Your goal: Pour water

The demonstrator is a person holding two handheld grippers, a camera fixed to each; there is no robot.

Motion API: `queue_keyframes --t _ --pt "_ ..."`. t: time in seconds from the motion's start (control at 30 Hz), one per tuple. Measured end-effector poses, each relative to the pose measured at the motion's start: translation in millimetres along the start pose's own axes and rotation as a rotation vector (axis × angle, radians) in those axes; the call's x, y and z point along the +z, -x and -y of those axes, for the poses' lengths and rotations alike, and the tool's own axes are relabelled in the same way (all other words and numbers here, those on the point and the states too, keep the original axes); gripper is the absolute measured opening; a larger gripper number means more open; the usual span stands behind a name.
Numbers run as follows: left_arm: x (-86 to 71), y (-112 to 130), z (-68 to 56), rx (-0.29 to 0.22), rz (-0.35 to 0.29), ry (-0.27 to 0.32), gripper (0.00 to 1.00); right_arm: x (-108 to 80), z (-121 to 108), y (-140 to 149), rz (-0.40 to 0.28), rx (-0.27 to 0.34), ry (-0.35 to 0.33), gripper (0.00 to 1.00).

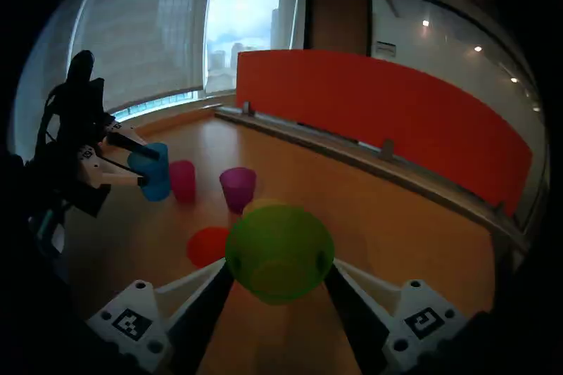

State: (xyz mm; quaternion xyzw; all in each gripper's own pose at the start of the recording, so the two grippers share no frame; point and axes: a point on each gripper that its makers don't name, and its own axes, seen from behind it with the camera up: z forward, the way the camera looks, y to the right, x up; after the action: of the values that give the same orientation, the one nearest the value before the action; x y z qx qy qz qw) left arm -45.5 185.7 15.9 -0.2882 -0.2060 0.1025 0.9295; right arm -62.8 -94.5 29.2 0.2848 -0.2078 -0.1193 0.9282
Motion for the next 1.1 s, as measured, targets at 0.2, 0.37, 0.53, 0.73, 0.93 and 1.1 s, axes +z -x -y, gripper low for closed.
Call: queue_keyframes --t 0.2,0.37,0.53,0.73,0.93,1.1 --pt "-13.5 -21 0.9 -0.007 -0.074 0.001 0.86 -15.7 9 -19 -0.052 -0.009 0.004 0.88" --pt "-22.7 -38 1.6 -0.020 -0.133 -0.002 0.85 -23.7 19 -28 -0.084 -0.008 -0.009 0.88" --pt "-31.0 -54 2.7 -0.038 -0.188 -0.002 0.85 -29.3 25 -37 -0.124 -0.012 -0.010 0.88" --pt "-39.2 -68 5.9 -0.057 -0.227 0.002 0.85 -35.7 30 -51 -0.183 -0.015 -0.021 0.88" --pt "-42.7 -71 9.7 -0.054 -0.232 -0.005 0.85 -40.0 35 -62 -0.242 -0.010 -0.038 0.89" --pt "-42.2 -71 7.8 -0.046 -0.230 -0.001 0.85 -42.1 37 -67 -0.277 0.001 -0.051 0.90"
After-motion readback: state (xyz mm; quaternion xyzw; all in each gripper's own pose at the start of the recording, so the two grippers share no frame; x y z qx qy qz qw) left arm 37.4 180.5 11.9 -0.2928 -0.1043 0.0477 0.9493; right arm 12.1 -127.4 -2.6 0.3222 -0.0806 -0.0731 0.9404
